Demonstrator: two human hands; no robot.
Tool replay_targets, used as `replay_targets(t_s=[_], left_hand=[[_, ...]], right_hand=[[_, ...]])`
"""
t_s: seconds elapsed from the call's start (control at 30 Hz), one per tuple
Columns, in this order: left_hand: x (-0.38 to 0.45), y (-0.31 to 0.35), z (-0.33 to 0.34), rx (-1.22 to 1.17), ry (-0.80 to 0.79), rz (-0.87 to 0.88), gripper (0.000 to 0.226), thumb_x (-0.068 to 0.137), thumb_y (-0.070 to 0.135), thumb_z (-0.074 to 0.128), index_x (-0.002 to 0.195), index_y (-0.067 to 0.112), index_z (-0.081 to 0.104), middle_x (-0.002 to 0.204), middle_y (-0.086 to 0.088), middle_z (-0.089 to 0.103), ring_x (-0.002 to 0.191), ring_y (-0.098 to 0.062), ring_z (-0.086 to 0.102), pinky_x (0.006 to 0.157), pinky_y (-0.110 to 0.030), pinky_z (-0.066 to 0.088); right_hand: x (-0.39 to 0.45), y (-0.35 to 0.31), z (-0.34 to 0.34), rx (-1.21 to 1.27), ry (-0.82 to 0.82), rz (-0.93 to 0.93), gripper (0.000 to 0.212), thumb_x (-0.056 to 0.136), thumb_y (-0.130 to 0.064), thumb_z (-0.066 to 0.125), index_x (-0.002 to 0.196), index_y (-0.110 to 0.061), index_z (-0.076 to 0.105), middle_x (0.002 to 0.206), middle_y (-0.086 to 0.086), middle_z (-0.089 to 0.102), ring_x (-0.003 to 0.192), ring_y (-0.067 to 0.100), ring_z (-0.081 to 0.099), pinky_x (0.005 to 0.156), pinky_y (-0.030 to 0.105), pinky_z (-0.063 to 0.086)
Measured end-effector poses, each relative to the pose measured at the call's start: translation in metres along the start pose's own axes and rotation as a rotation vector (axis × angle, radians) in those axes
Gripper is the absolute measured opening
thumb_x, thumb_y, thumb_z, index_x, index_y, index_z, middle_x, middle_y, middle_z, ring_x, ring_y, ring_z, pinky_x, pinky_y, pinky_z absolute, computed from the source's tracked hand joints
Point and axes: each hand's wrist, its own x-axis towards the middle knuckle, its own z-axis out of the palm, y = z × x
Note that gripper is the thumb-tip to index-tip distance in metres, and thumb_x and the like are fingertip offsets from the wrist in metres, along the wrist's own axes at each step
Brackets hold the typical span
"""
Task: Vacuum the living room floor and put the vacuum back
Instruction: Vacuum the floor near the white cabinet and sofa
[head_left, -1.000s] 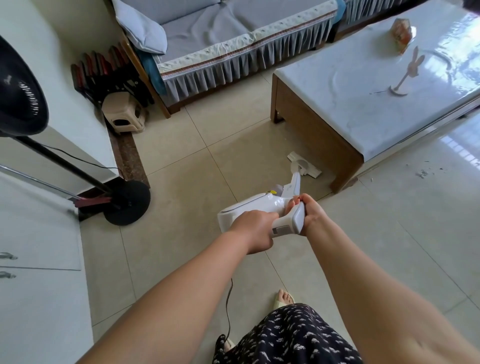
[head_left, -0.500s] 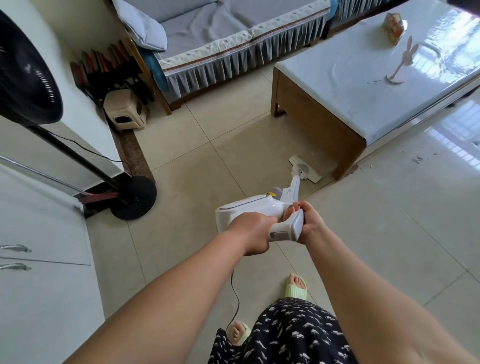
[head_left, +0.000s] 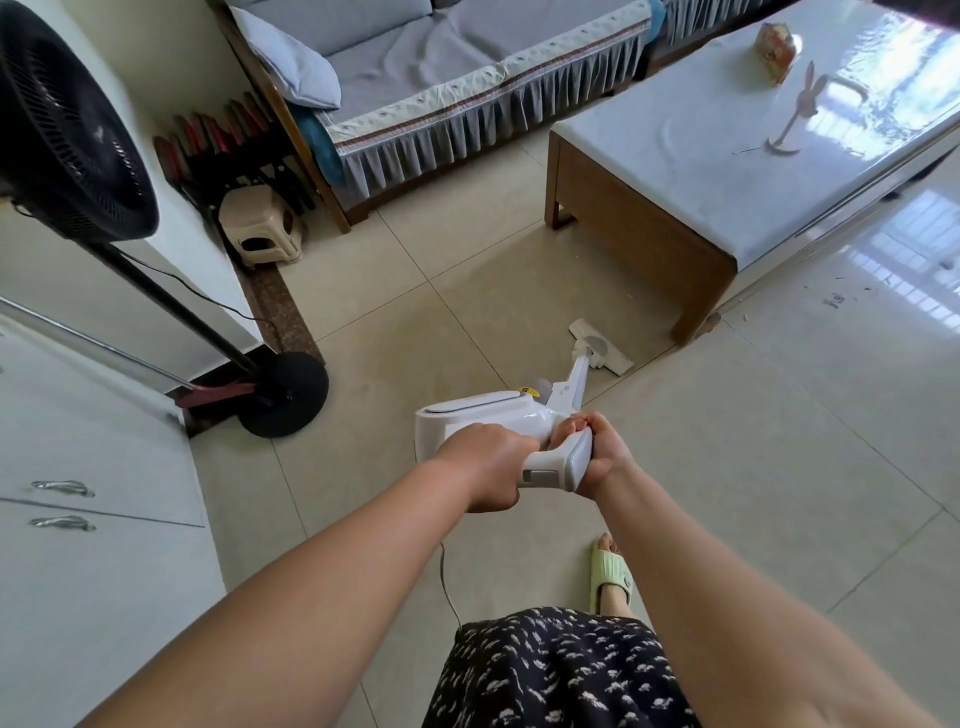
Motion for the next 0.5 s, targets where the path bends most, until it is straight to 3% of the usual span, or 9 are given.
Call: replay_targets(t_s=[0.2,0.33,0.5], left_hand=[[0.01,0.017,0.007,-0.011,0.01,0.031,0.023,0.082,0.014,0.055,0.104,0.022,0.054,0.103,-0.006,0.065,0.092,-0.029,0.059,0.065,-0.029,0.034],[0.03,0.026,0.01,-0.043,0.012,0.027,0.023,0.081,0.014,0.056,0.103,0.022,0.055,0.103,-0.006,0.065,0.092,-0.03,0.059,0.065,-0.029,0.034],[0.054,0.029,0.001,-0.081,0.03,0.004,0.022,0.08,0.014,0.056,0.1,0.023,0.054,0.103,-0.006,0.065,0.093,-0.03,0.059,0.066,-0.029,0.036]], right_hand=[[-0.009,-0.02,-0.008,0.004,0.021,0.009,0.017,0.082,-0.013,0.05,0.065,-0.015,0.047,0.052,-0.006,0.049,0.04,0.007,0.049,0.041,0.02,0.047],[-0.01,-0.041,-0.005,-0.013,0.011,-0.003,0.015,0.076,-0.009,0.051,0.062,-0.013,0.047,0.05,-0.005,0.049,0.039,0.008,0.049,0.041,0.018,0.047],[-0.003,-0.068,0.007,-0.019,0.011,0.007,0.012,0.078,-0.013,0.058,0.069,-0.016,0.051,0.052,-0.006,0.051,0.04,0.008,0.051,0.041,0.021,0.048]])
